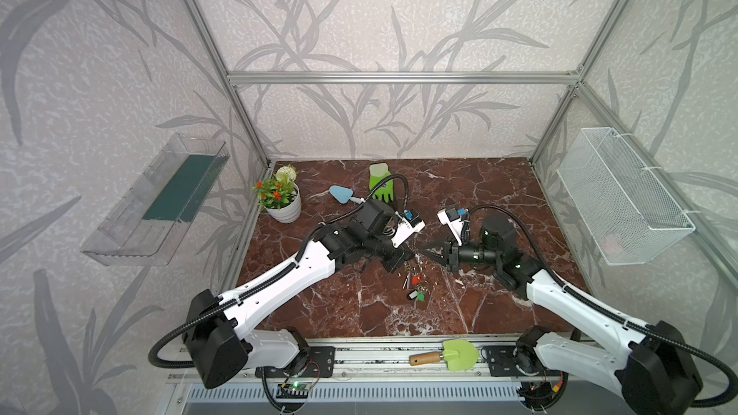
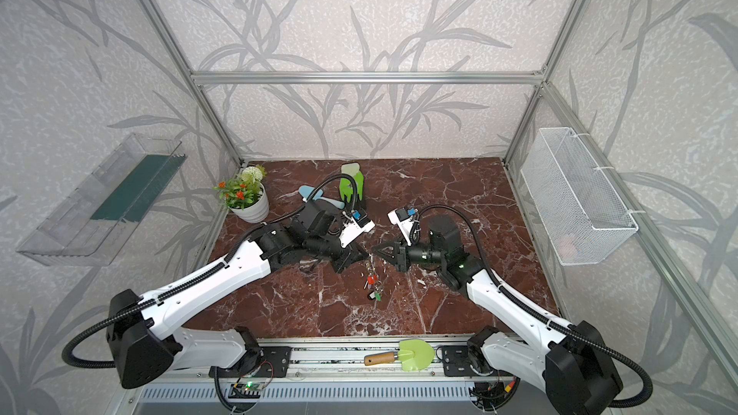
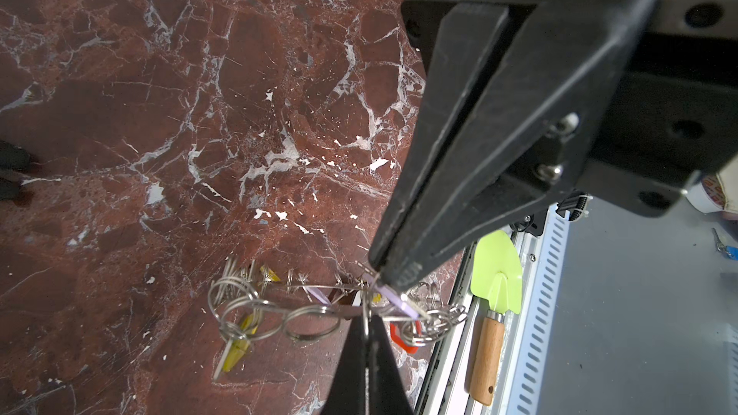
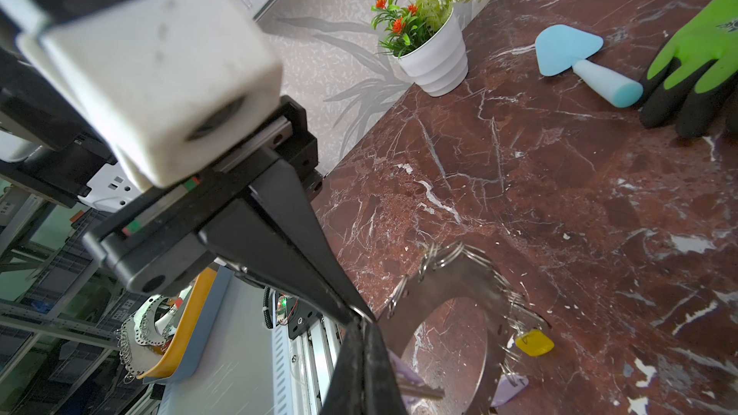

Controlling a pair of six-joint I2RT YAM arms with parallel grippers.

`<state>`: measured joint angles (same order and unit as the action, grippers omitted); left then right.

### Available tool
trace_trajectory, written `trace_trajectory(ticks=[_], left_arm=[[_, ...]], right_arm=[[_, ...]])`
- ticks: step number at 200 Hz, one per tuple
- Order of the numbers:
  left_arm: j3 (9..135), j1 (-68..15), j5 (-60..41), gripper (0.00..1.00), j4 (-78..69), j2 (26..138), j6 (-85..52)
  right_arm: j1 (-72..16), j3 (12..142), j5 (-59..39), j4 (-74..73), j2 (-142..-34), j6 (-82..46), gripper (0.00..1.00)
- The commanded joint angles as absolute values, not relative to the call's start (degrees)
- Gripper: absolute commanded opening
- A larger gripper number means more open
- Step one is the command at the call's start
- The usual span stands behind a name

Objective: Put the keys on the keyring

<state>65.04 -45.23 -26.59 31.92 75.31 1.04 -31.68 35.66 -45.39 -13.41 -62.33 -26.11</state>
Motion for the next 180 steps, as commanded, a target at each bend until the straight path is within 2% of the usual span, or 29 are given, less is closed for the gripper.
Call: trace_trajectory(ticks=[1,180], left_arm=[[65.8,-45.9,-27.6,0.0,30.8,74.8,2.9],[59.9,-46.8,-24.6,0.0,24.9,68.1,3.7]], right_arm=[[-31.9,37.6,-44.1,-13.1,-62.7,-26.4,0.0],[-31.9,37.5,-41.8,-11.3,-64.2,-29.3,0.0]])
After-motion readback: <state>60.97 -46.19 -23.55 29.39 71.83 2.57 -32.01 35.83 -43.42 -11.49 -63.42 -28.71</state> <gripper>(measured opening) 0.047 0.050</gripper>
